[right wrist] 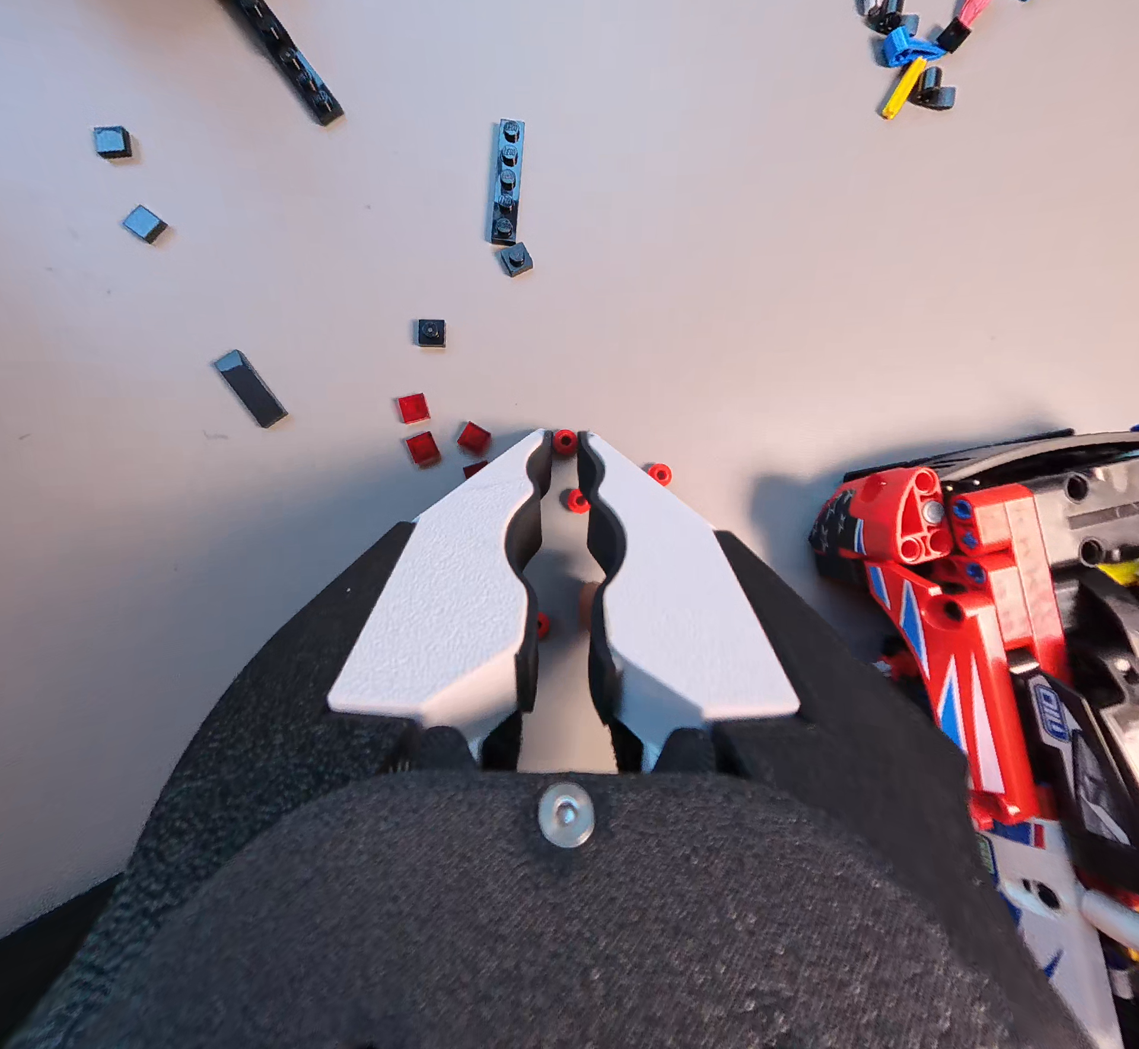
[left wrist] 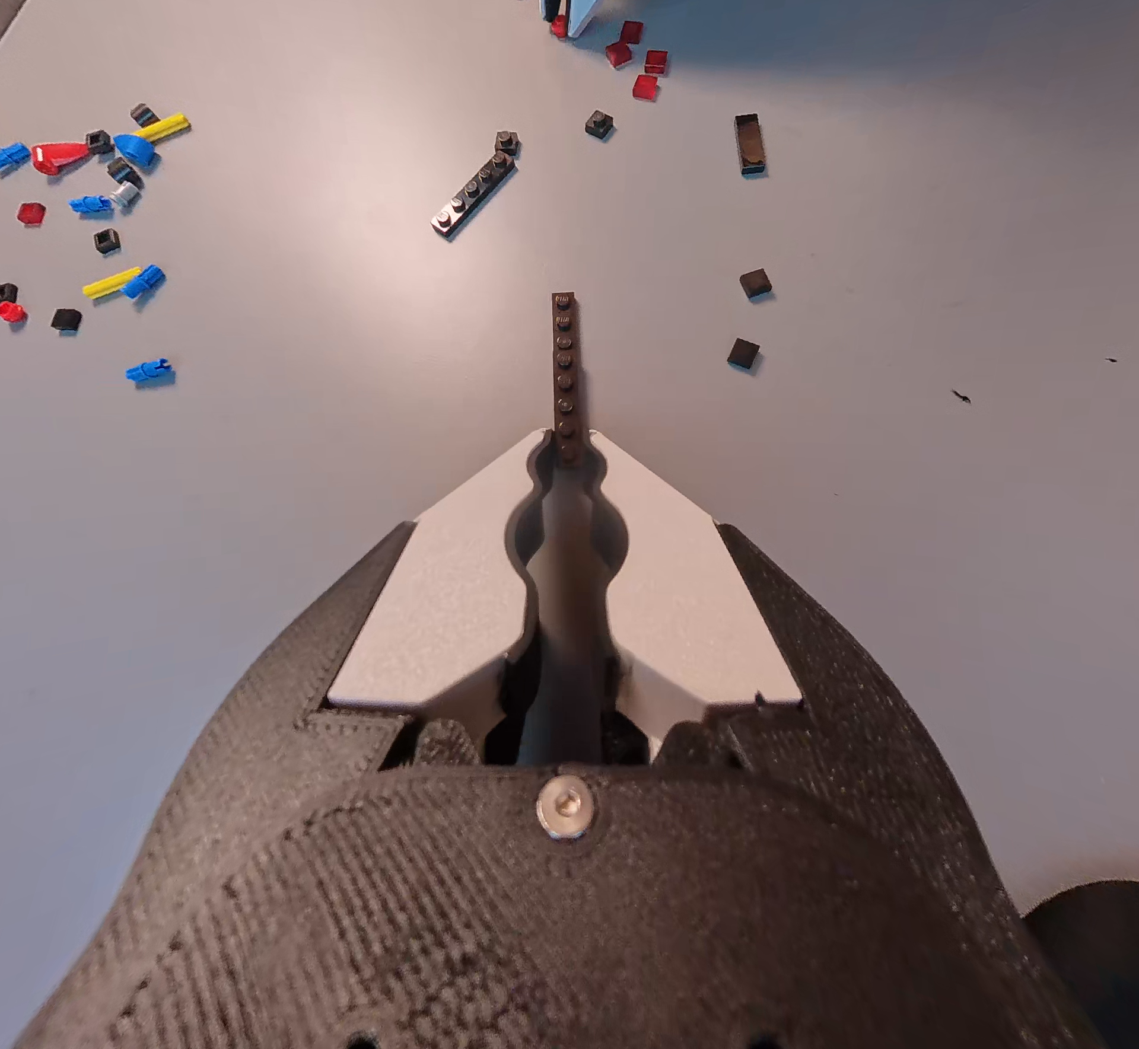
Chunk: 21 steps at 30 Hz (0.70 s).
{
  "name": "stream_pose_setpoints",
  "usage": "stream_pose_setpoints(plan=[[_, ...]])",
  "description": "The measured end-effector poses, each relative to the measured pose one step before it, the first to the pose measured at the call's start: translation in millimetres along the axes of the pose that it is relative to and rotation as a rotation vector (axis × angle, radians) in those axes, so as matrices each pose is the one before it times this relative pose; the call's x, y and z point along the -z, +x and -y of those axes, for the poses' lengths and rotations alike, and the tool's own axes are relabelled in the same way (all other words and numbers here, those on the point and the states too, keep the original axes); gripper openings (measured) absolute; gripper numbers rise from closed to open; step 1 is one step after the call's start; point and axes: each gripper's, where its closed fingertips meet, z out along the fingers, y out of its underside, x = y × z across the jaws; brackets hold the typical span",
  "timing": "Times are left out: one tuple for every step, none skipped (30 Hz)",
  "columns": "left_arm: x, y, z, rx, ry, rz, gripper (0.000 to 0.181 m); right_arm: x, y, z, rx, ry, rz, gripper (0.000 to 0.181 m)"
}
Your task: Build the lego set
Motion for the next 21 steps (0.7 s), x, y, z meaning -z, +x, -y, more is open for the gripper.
stream_pose_setpoints(plan=[[-0.14, -0.22, 0.04, 0.0008, 0.0008, 0.001, 0.006, -0.13, -0.13, 0.42, 0.0037, -0.0003, -0.0006, 0.005], [-0.08, -0.21, 0.12, 0.0008, 0.0008, 0.0009, 0.006, -0.04, -0.39, 0.1, 0.0026, -0.0011, 0.0002, 0.005], [-0.19, -0.84, 0.09, 0.0016, 0.0011, 0.0049, 0.006, -0.03, -0.68, 0.16, 0.0036, -0.0008, 0.0005, 0.005], [-0.19, -1.16, 0.09, 0.002, 0.0012, 0.0073, 0.006, 0.01, -0.49, 0.14, 0.0036, -0.0007, -0.0017, 0.005], [-0.13, -0.98, -0.05, 0.0029, 0.0004, 0.005, 0.006, -0.01, -0.6, 0.34, 0.0031, -0.0011, -0.002, 0.005], [-0.06, -0.88, -0.02, 0.0031, -0.0002, 0.0049, 0.006, 0.07, -0.86, 0.91, 0.0038, 0.0006, -0.0029, 0.005], [-0.09, -1.38, -0.11, 0.0022, -0.0003, 0.009, 0.006, 0.27, -1.26, 2.11, 0.0056, 0.0043, -0.0024, 0.005], [-0.18, -1.11, -0.02, 0.0021, 0.0, 0.0066, 0.006, 0.56, -2.27, 3.42, 0.0076, 0.0082, 0.0005, 0.005], [-0.12, -0.39, 0.09, 0.0021, -0.0001, 0.003, 0.006, 0.6, -2.8, 4.9, 0.0094, 0.0129, 0.0016, 0.005], [-0.22, -0.53, 0.05, 0.002, -0.0002, 0.0046, 0.006, 0.35, -3.6, 5.8, 0.0103, 0.0156, 0.0046, 0.005], [-0.22, -0.69, 0.2, 0.003, 0.0004, 0.0052, 0.006, -0.3, -4.01, 5.93, 0.0108, 0.0143, 0.0062, 0.005], [-0.28, -0.3, 0.16, 0.0027, 0.0007, 0.0034, 0.006, -1.36, -3.62, 5.52, 0.0097, 0.0097, 0.0025, 0.005], [-0.33, -0.3, 0.3, 0.0003, 0.0013, 0.0037, 0.006, -2.04, -4.05, 5.07, 0.0104, 0.0056, 0.0035, 0.005], [-0.3, -0.24, 0.17, -0.0008, 0.0014, 0.0042, 0.006, -2.73, -5.08, 5.24, 0.0138, 0.0055, 0.0086, 0.005], [-0.21, -0.25, 0.16, -0.0003, 0.001, 0.0029, 0.006, -3.06, -5.82, 5.66, 0.0155, 0.0072, 0.012, 0.004], [-0.17, -0.22, 0.13, 0.0003, 0.0014, 0.0018, 0.006, -3.77, -6.97, 5.57, 0.0147, 0.0045, 0.0191, 0.004], [-0.03, -0.18, 0.19, 0.0004, 0.0023, 0.0007, 0.006, -4.38, -7.48, 5.12, 0.0166, 0.0005, 0.0228, 0.005], [0.04, -0.45, -0.14, 0.0014, 0.0014, 0.0005, 0.007, -4.91, -6.45, 5.24, 0.0194, 0.0005, 0.0173, 0.005], [0.33, -0.4, -0.31, 0.0027, -0.0002, -0.0016, 0.008, -5.19, -5.87, 4.93, 0.0191, -0.0011, 0.0166, 0.005], [0.55, -0.29, -0.35, 0.0021, -0.0001, -0.0026, 0.01, -5.42, -5.77, 4.37, 0.0177, -0.0036, 0.0193, 0.005], [0.61, -0.09, -0.5, 0.001, 0.0001, -0.0037, 0.011, -5.14, -4.49, 4.26, 0.0179, -0.0035, 0.0152, 0.005]])
